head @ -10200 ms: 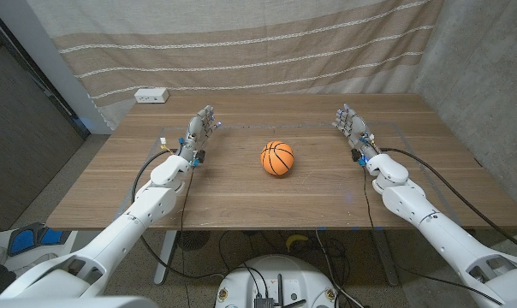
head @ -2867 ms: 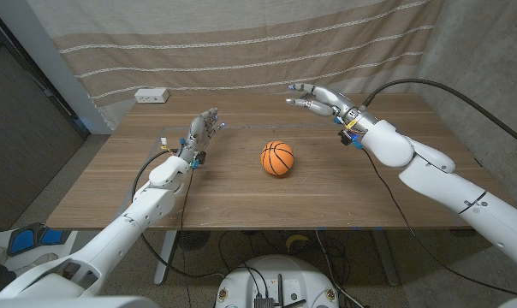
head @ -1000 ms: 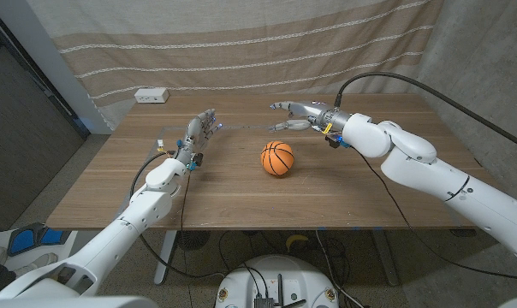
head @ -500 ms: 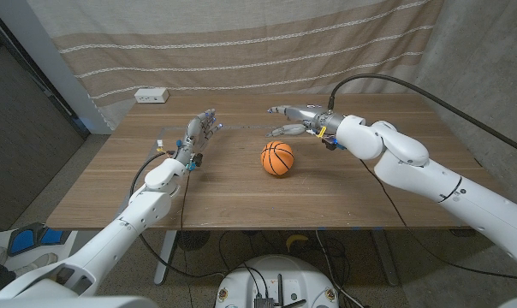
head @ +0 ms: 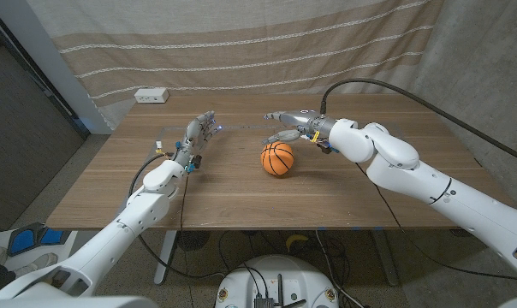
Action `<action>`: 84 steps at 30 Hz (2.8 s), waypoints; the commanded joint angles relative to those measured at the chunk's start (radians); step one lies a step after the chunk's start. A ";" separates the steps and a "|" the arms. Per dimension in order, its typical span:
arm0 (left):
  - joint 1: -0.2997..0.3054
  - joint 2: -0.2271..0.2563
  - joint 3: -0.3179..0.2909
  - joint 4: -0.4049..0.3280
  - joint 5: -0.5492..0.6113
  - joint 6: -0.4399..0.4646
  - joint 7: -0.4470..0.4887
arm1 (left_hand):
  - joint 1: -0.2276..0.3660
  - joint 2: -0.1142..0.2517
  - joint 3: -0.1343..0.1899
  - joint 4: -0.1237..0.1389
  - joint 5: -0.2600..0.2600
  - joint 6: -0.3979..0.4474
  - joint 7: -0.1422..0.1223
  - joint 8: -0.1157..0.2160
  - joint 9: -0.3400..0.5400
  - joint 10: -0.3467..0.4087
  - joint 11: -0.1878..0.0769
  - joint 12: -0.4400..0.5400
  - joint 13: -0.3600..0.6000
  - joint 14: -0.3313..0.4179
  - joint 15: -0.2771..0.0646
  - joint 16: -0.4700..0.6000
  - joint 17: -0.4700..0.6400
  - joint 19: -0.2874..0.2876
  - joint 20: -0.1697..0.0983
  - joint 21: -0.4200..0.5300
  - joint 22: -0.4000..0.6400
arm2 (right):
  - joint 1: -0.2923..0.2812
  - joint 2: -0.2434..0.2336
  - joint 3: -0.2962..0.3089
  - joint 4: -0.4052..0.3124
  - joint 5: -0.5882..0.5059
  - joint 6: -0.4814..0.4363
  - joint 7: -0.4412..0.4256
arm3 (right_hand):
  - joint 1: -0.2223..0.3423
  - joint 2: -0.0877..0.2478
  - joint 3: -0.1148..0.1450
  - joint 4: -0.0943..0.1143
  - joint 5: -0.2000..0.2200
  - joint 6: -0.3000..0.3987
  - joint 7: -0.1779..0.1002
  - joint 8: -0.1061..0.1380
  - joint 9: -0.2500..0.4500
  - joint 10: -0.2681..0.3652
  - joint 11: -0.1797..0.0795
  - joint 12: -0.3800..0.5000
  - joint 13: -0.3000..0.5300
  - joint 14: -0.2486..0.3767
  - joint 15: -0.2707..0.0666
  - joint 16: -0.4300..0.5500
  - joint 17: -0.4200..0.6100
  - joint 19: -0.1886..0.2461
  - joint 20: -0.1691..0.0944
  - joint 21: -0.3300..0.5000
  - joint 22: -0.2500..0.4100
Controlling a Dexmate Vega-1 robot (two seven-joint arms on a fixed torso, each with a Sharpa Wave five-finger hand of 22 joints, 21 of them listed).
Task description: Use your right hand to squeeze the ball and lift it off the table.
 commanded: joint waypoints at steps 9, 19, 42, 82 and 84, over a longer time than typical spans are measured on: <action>0.019 0.014 -0.009 -0.018 -0.013 0.017 0.004 | -0.002 0.048 0.001 -0.001 0.002 0.007 -0.004 0.005 0.004 -0.005 0.005 0.003 0.004 -0.001 -0.002 0.003 0.004 0.010 -0.005 -0.004 0.005 | 0.028 0.051 -0.048 0.055 -0.042 -0.010 0.053 | 0.023 -0.003 0.002 0.001 0.011 -0.006 0.000 0.005 0.004 -0.005 0.001 0.002 0.005 0.004 -0.001 0.002 0.000 0.010 -0.003 -0.002 0.003; 0.019 0.017 -0.008 -0.013 -0.011 0.011 -0.006 | -0.002 0.049 0.001 -0.001 0.002 0.009 -0.002 0.005 0.004 -0.005 0.006 0.003 0.004 -0.002 -0.002 0.003 0.004 0.011 -0.004 -0.005 0.005 | 0.039 0.066 -0.076 0.064 -0.074 -0.033 0.079 | 0.036 -0.002 0.004 -0.001 0.015 -0.009 -0.002 0.007 0.004 -0.012 -0.005 0.003 0.005 0.003 -0.002 0.002 -0.001 0.015 -0.008 -0.005 0.003; 0.014 0.012 -0.010 0.001 -0.020 0.004 -0.021 | -0.002 0.049 0.001 0.000 0.002 0.021 0.000 0.008 0.004 -0.005 0.008 0.003 0.004 0.000 0.002 0.003 0.004 0.012 0.001 -0.010 0.005 | 0.096 0.106 -0.141 0.089 -0.159 -0.120 0.227 | 0.101 -0.015 0.010 -0.006 0.035 -0.028 -0.033 0.012 0.004 -0.038 0.015 0.004 0.004 -0.006 0.014 -0.001 -0.011 0.023 -0.002 -0.020 0.003; -0.022 0.025 0.012 0.008 -0.016 0.070 -0.037 | -0.003 0.050 0.000 0.003 0.002 0.035 -0.002 0.008 0.004 -0.006 0.009 0.002 0.004 -0.001 0.005 0.002 0.004 0.014 0.002 -0.019 0.005 | 0.172 0.141 -0.217 0.183 -0.135 -0.128 0.363 | 0.513 0.101 0.004 0.005 -0.007 0.258 -0.190 0.105 0.019 0.252 -0.131 0.125 0.024 0.499 -0.256 0.334 0.183 0.553 -0.205 0.192 0.046; -0.024 0.024 0.013 0.009 -0.016 0.070 -0.037 | -0.003 0.050 0.000 0.003 0.002 0.034 -0.003 0.007 0.004 -0.006 0.010 0.002 0.004 -0.001 0.004 0.002 0.004 0.014 0.002 -0.019 0.005 | 0.169 0.138 -0.214 0.184 -0.129 -0.125 0.355 | 0.534 0.116 0.011 0.002 -0.007 0.310 -0.187 0.120 0.020 0.281 -0.134 0.139 0.028 0.544 -0.277 0.353 0.193 0.565 -0.220 0.218 0.061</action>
